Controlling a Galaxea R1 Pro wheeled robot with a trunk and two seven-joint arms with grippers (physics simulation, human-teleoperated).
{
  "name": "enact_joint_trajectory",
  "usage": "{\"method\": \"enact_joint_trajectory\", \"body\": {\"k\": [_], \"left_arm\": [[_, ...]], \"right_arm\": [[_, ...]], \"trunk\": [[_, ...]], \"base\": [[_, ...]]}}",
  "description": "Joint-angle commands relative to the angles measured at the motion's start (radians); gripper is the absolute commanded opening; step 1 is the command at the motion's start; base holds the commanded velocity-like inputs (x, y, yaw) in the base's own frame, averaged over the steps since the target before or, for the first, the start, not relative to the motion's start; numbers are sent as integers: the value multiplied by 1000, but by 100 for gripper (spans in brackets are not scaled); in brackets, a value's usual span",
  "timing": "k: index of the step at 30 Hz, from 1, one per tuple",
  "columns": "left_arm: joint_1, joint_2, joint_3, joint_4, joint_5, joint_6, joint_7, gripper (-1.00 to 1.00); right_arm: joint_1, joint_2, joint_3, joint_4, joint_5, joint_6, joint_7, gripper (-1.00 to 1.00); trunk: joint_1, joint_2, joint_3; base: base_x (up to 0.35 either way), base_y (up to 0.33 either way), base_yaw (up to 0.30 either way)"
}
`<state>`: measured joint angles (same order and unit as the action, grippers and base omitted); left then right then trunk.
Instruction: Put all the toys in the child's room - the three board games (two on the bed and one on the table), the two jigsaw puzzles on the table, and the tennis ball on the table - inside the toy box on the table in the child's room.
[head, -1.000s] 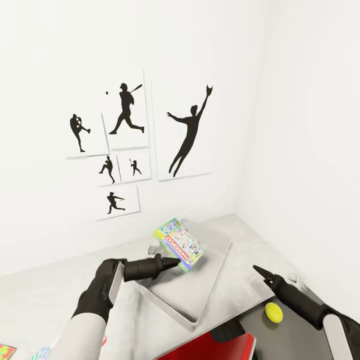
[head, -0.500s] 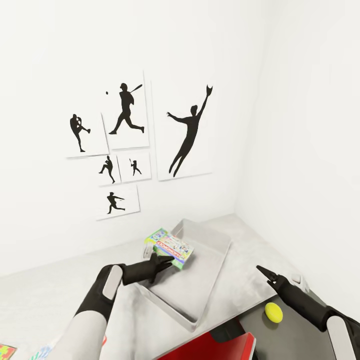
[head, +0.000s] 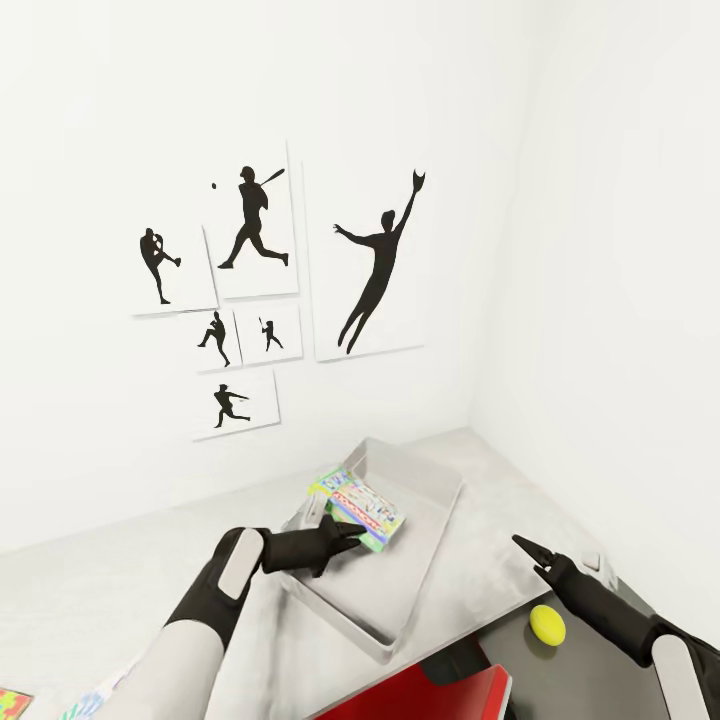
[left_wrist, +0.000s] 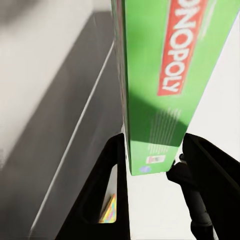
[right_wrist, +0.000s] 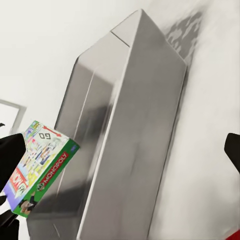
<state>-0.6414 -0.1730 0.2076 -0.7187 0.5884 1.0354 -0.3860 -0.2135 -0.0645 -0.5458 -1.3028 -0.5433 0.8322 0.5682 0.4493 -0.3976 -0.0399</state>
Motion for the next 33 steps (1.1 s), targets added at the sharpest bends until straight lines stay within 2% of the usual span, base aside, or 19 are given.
{"method": "enact_joint_trajectory", "body": {"k": [1, 8, 14, 19, 24, 27, 29, 30, 32, 33], "left_arm": [[-1, -1, 5, 6, -4, 6, -9, -100], [-1, -1, -7, 56, 10, 5, -8, -100], [-1, -1, -18, 66, 17, 3, -8, -100], [-1, -1, -20, 70, 53, 0, 3, -100], [-1, -1, -20, 71, 83, -1, 69, -100], [-1, -1, -21, 71, 129, -1, 118, -100], [-1, -1, -22, 71, 205, -1, 187, -100], [-1, -1, -22, 71, 227, -2, 210, -100], [-1, -1, -23, 71, 319, -2, 315, -100], [-1, -1, -25, 70, 343, -2, 342, -100]], "right_arm": [[-1, 0, -2, 0, 0, 6, 2, 100], [-4, 0, -1, 44, 8, 0, -5, 100], [-6, -6, -2, 62, 10, -2, -6, 100], [-6, -6, -1, 64, 11, -3, -7, 100], [-6, -6, -1, 65, 10, -4, -7, 100], [-6, -6, 0, 65, 10, -4, -7, 100], [-6, -6, 0, 65, 9, -4, -7, 100], [-6, -6, 0, 65, 9, -4, -7, 100], [-6, -6, 0, 65, 10, -4, -7, 100], [-6, -6, 0, 65, 10, -4, -7, 100]], "trunk": [[1, -2, -2], [1, -2, -2], [1, -2, -2], [1, -2, -2], [1, -2, -2], [1, -2, -2], [1, -2, -2], [1, -2, -2], [1, -2, -2], [1, -2, -2]], "base": [[0, 0, 0], [0, 0, 0], [0, 0, 0], [0, 0, 0], [0, 0, 0], [0, 0, 0], [0, 0, 0], [0, 0, 0], [0, 0, 0], [0, 0, 0]]}}
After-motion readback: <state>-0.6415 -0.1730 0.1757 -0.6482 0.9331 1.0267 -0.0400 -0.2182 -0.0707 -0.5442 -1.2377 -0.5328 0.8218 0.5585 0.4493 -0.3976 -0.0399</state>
